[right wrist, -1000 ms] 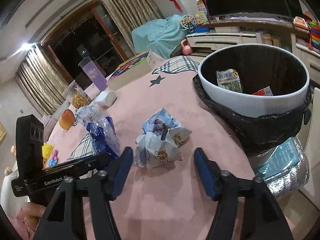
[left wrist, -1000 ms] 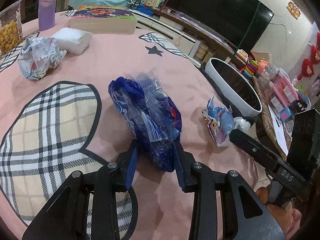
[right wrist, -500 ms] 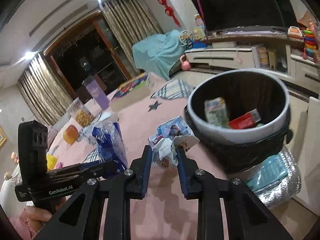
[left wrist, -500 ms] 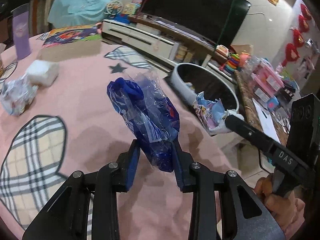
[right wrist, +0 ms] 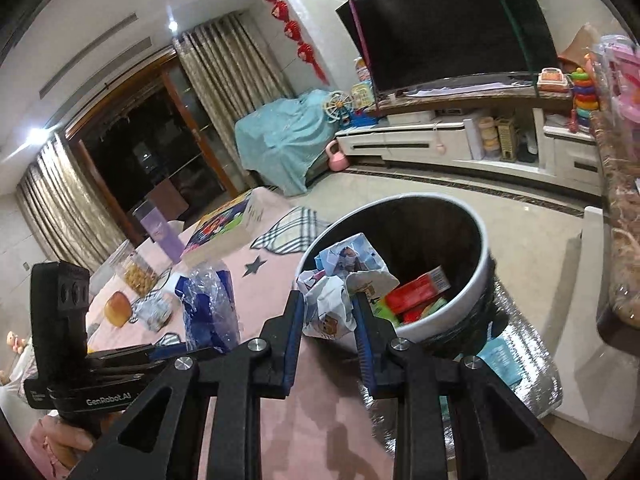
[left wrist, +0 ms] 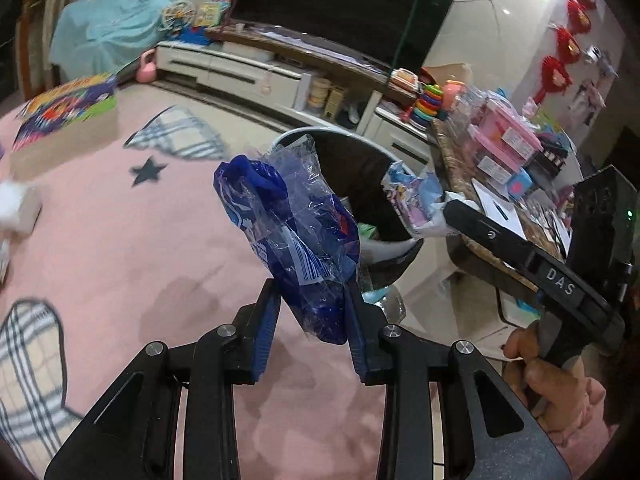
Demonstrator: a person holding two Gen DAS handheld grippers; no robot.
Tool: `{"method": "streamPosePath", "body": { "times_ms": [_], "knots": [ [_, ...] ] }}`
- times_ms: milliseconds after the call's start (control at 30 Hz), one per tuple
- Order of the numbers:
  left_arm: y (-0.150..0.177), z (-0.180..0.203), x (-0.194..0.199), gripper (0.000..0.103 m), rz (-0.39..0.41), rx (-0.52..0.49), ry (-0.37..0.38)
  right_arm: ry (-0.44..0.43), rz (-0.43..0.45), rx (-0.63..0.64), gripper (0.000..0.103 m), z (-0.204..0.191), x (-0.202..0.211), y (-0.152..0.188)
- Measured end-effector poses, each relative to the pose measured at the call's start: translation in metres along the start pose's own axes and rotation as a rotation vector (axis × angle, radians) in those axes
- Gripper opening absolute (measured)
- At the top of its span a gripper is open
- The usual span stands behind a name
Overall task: Collect trash
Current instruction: 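Carry the blue bag and paper wrapper over the trash bin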
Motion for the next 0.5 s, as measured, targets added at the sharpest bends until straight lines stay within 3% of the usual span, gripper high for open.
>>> {"method": "streamPosePath", "body": {
  "times_ms": [500],
  "knots": [
    [-0.032, 0.033, -0.056, 0.031, -0.061, -0.079, 0.022, 0.049, -0.003, 0.013, 0.025, 0.036, -0.024, -0.024]
  ]
}}
Point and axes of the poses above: each gripper's, at about its wrist camera, not at the fingertips, and x roughly against the way its jaws point, z to its right, y to its underside, the point moved 9 cm from there along -x, roughly the way its jaws point, and after that the axes turned 14 degrees about z, right-handed, at the moved point
